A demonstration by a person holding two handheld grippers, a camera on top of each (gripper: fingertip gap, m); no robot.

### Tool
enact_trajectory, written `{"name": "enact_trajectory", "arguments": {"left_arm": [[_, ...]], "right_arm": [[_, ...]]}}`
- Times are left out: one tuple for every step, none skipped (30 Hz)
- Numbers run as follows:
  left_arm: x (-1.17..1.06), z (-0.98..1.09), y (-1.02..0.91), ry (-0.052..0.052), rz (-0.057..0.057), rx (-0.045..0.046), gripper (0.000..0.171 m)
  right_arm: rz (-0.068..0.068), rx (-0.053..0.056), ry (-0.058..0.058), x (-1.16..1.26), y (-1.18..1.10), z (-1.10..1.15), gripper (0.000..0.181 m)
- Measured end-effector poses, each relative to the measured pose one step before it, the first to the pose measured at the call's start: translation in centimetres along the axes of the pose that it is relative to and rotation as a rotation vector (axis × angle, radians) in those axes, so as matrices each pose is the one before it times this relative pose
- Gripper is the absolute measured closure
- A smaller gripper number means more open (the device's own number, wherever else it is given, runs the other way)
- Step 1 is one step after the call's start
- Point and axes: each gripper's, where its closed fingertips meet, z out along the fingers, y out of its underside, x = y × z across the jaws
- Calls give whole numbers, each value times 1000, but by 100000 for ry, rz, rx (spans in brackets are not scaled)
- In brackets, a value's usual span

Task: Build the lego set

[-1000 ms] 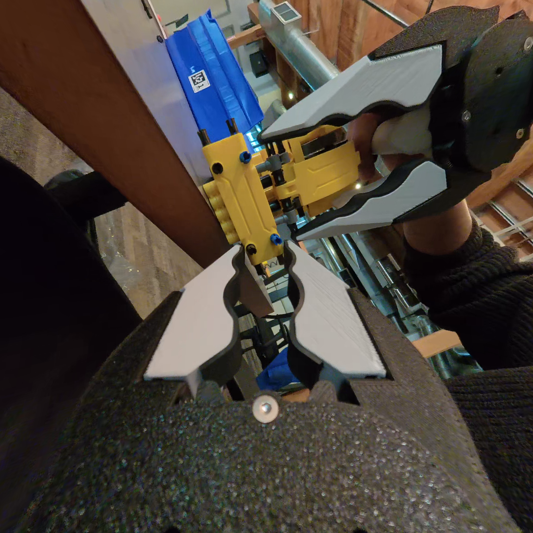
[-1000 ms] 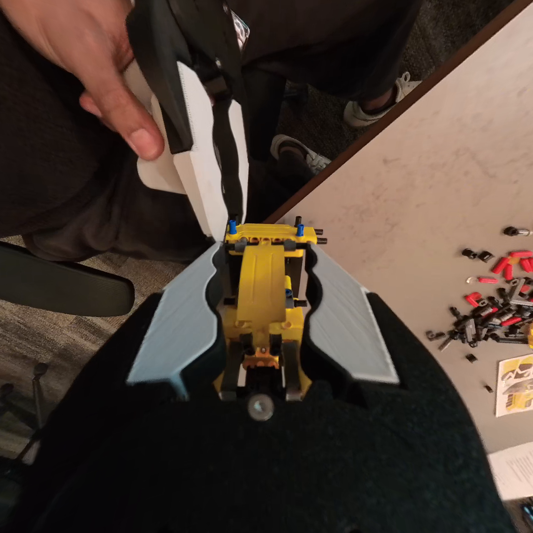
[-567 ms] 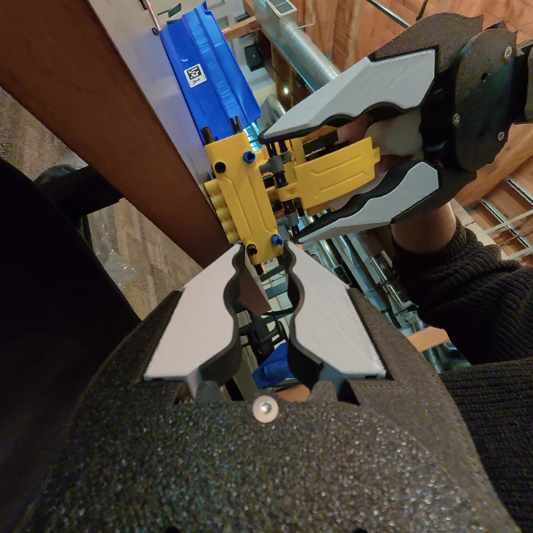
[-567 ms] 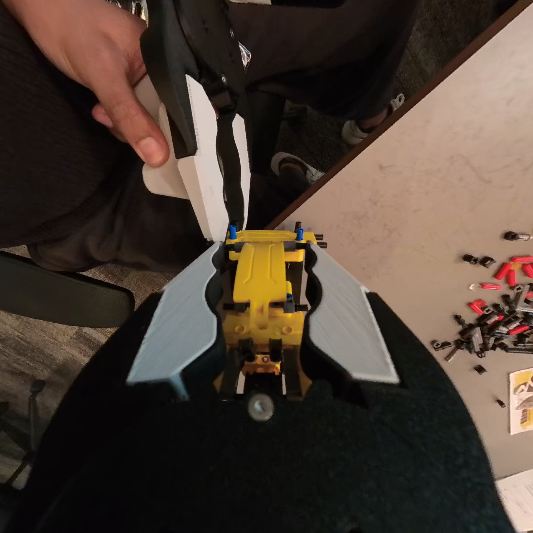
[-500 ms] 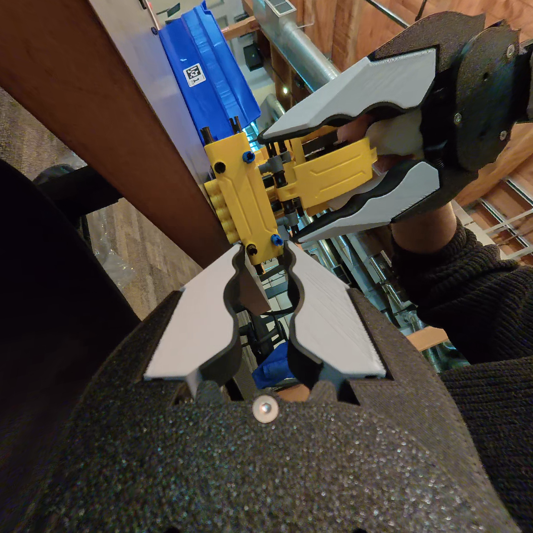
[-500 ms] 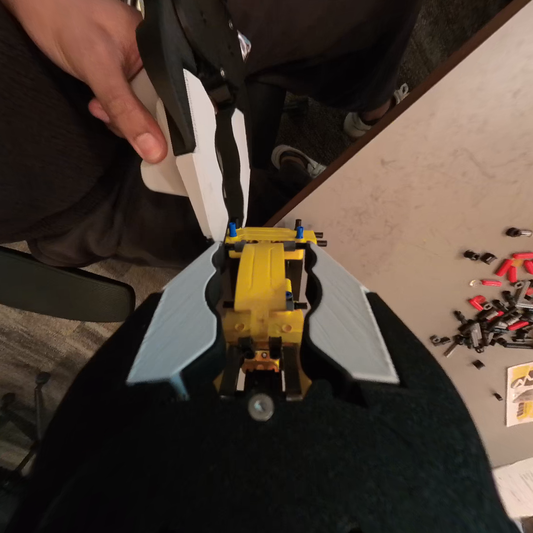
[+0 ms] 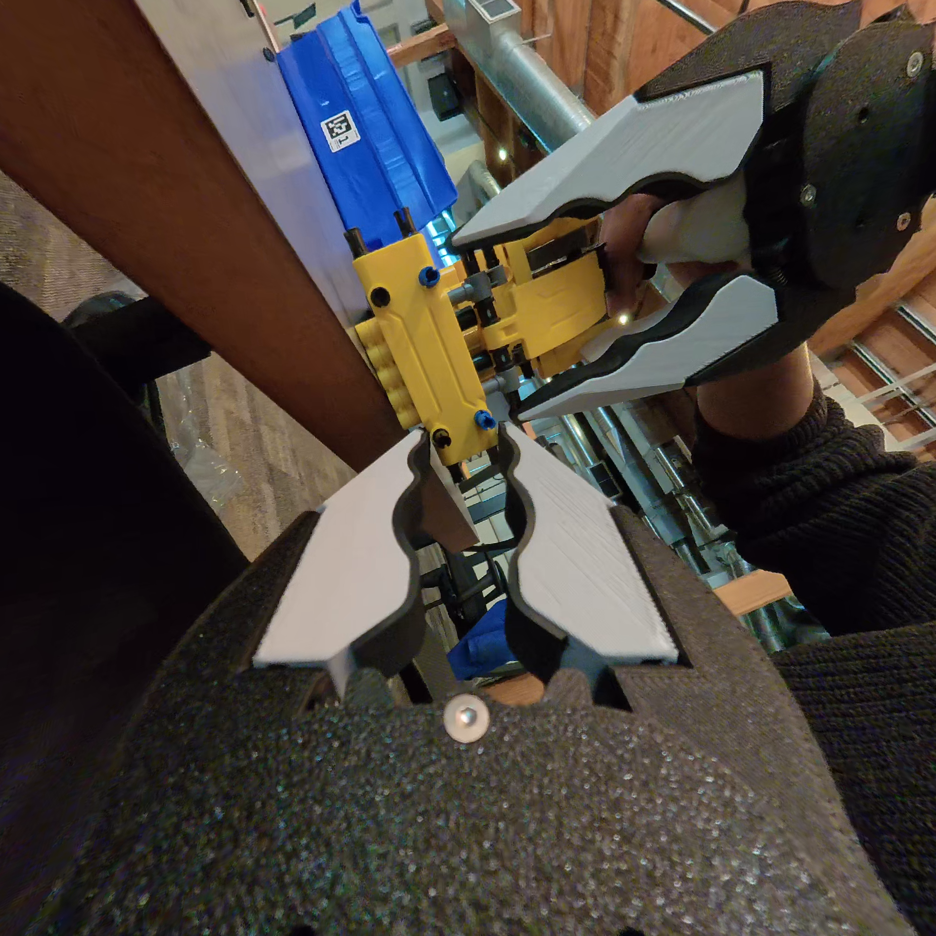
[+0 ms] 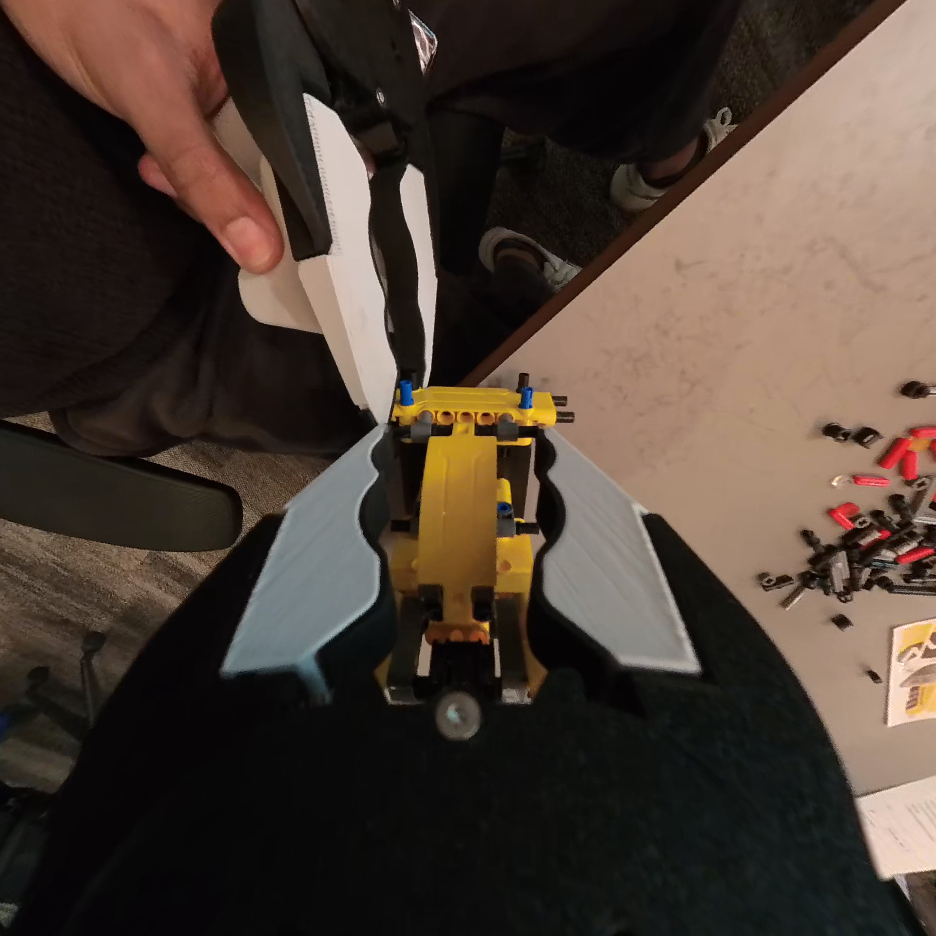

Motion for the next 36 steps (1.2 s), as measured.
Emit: {"name": "enact_trajectory", "arguments": {"left_arm": [[-6,-8,-12,-182,312,163,146],[-1,-2,3,-53,104,190,146],[1,-4,-14,94,-52,148,146],[0,-9,-3,56,22,47,147],[7,0,2,10,45,-35,147],[5,-6,-2,69,-105,-29,147],[2,-11,1,129,-127,69,147],[-3,3,-11,-169,50,105,147],[-14,-17,10,-668,839,-156,147],[-10,-7,-4,-800,1224,-285,147],[4,-14,2,-481,744,-167,147],[-4,-9,-2,-58,-19,17,147],[-12,-6,4,-92,-58,69,147],[-4,-7,11,-631,912,-156,147],[-17,-2,21,-1047,1535,-342,147],[-10,1,13,-1011,1425,-378,147],[-14,-9,13,-712,1103,-435,147],[-6,-12,-2,-553,819,-224,147],[10,-6,-2,-446,737,-133,147],[-13,-17,-33,-379,660,-17,147],[-5,-23,-24,-211,485,-163,147],[-18,-37,-44,-261,301,-19,147],[-28,-30,-43,-613,1022,-13,147],[-12,6,11,-658,1294,-456,147],[-9,1,6,-548,982,-301,147],[-8,10,-1,-245,290,-99,146],[-6,2,16,-74,200,-284,147],[-5,3,13,-76,181,-268,146],[-7,9,14,-217,268,-111,146],[-8,0,20,-417,625,-88,147],[-16,3,23,-295,365,-211,146],[-2,-4,9,-41,-57,-63,146],[7,2,2,5,-61,152,146],[-13,6,13,43,2,-30,146],[0,4,12,-169,202,-164,146],[-4,4,10,-299,406,-90,146]], "right_arm": [[-310,-70,184,-3,14,6,126],[-138,-290,199,-11,14,3,126],[121,-265,146,-12,25,13,126],[50,-220,270,-16,36,6,126],[-338,-40,425,4,18,18,126],[-186,221,271,-14,-3,5,126],[-25,165,127,6,1,10,126],[-501,-8,328,-7,-16,12,126],[-489,-84,409,-6,-3,6,126],[35,-95,176,-2,-1,-6,126],[-36,-97,162,-11,-7,5,126],[-300,-368,292,-4,-2,7,126],[-279,-786,321,-4,6,0,126],[-430,-944,375,-3,1,-2,126],[-322,-840,318,-13,5,4,126],[-116,-588,138,-2,8,-10,126],[1,-269,2,3,6,2,126],[491,-107,-230,11,-4,3,126],[1005,-13,-502,24,1,-10,127],[906,235,-489,28,-14,6,126],[830,461,-382,45,-25,1,126],[1071,520,-345,45,-28,-6,127],[894,473,-349,36,-27,0,127],[747,435,-433,9,-5,7,127],[630,404,-418,13,-20,5,127],[256,368,-347,15,-26,3,127],[141,434,-375,9,-32,7,127],[296,572,-402,1,-33,15,126],[270,637,-356,-1,-40,9,126],[9,658,-225,-5,-40,12,126],[129,669,-181,-4,-32,11,126],[434,511,-194,1,-19,9,126],[114,218,42,-8,-18,15,126],[-257,57,302,-12,-4,7,126],[-50,159,225,0,-1,1,126],[234,463,-13,0,-11,-3,126]]}}
